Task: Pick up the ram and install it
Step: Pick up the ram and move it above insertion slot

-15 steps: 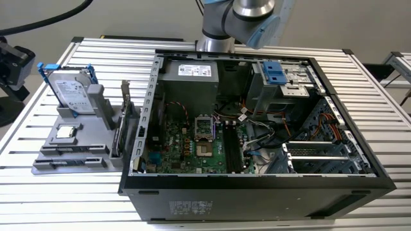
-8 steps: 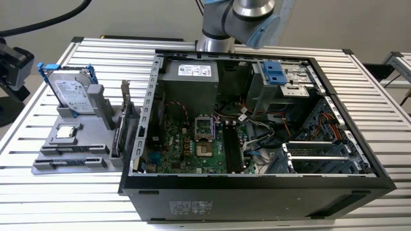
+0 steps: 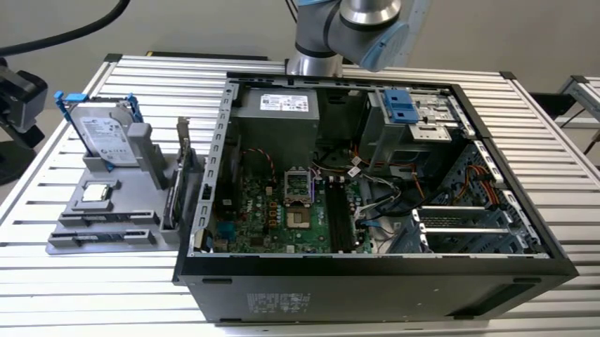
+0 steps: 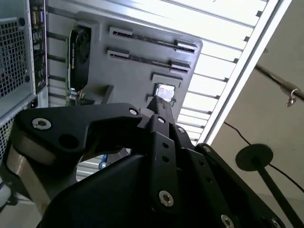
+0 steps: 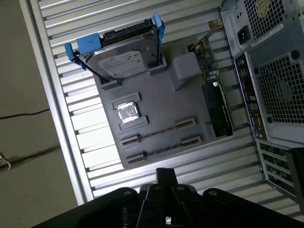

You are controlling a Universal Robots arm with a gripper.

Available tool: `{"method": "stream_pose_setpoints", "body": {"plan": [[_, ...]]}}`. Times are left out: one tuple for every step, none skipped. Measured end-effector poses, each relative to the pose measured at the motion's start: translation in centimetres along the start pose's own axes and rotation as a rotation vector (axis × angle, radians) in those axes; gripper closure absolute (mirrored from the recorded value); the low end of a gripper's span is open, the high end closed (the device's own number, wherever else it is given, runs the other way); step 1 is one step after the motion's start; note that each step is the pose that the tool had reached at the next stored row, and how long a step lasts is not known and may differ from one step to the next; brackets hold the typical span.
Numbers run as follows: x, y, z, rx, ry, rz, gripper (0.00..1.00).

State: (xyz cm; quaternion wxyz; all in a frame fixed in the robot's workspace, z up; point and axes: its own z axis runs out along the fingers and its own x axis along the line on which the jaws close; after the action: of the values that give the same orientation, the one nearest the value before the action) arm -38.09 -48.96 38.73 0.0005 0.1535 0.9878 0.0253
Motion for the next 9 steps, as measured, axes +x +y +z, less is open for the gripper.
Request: {"method": "stream_pose_setpoints", "body": {"plan": [[0.0,0.0,0.0,-0.0001,-0.0004,0.009,1.0],[0.0,0.0,0.0,-0.0001,-0.0009,0.017,1.0],[0.0,0.0,0.0,-0.0002,-0.0012,0.025,1.0],[0.0,0.0,0.0,-0.0003,-0.0016,0.032,1.0],[0.0,0.0,0.0,-0.0003,-0.002,0.041,1.0],[0.0,0.0,0.0,-0.0004,-0.0024,0.048,1.0],[0.0,0.0,0.0,-0.0004,-0.0028,0.055,1.0],[0.0,0.0,0.0,-0.0005,-0.0032,0.063,1.0],[0.0,0.0,0.0,-0.0005,-0.0035,0.07,1.0]]}}
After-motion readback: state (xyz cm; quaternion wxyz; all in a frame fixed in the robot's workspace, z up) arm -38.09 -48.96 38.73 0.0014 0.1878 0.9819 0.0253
